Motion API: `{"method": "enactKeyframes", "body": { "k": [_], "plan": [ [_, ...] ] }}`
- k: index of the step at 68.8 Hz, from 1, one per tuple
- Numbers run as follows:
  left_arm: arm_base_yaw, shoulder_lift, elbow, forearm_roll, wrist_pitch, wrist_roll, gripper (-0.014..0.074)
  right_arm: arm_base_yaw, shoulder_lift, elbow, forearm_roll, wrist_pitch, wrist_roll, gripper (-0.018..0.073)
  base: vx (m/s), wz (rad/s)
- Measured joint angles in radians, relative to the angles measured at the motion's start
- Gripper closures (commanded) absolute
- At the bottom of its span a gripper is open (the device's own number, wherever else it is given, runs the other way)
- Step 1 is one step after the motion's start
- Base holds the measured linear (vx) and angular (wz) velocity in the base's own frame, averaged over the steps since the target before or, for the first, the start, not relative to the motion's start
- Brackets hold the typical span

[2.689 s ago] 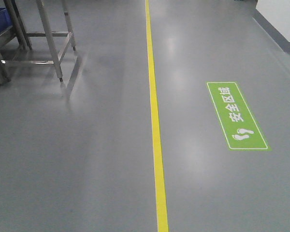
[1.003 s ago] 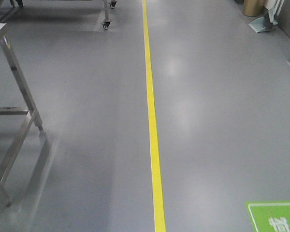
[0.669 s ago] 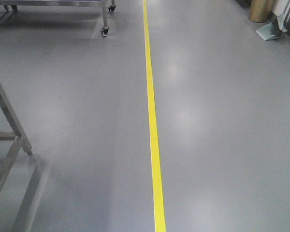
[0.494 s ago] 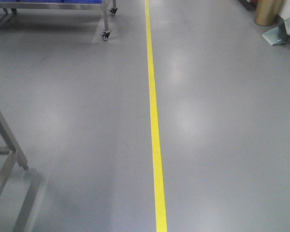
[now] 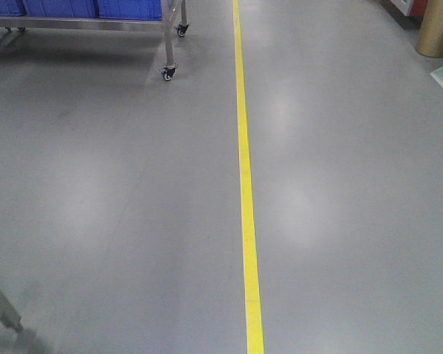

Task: Move and align brake pads A on conveyor
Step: 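Drive along the yellow-lined corridor toward the blue bin shelves, then turn and drive up to the steel table with brake pads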

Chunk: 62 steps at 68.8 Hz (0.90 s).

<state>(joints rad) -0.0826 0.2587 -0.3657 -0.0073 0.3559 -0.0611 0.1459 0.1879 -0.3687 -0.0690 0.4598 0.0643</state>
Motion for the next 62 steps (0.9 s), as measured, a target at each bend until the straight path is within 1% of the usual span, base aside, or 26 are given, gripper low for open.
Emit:
{"method": "enactKeyframes", "body": {
  "k": [21, 34, 47, 62],
  "plan": [
    [0.0, 0.0, 0.0, 0.0, 0.0, 0.0, 0.0174, 0.0, 0.0, 0.0, 0.0, 0.0, 0.0, 0.0136, 0.61, 0.09],
    [0.0, 0.0, 0.0, 0.0, 0.0, 0.0, 0.0174, 0.0, 0.0, 0.0, 0.0, 0.0, 0.0, 0.0136, 0.53, 0.32],
    [0.0, 0.0, 0.0, 0.0, 0.0, 0.0, 0.0174, 0.0, 0.0, 0.0, 0.0, 0.0, 0.0, 0.0136, 0.46, 0.69],
    [0.0, 0.0, 0.0, 0.0, 0.0, 0.0, 0.0174, 0.0, 0.0, 0.0, 0.0, 0.0, 0.0, 0.0136, 0.39, 1.08]
  ]
}}
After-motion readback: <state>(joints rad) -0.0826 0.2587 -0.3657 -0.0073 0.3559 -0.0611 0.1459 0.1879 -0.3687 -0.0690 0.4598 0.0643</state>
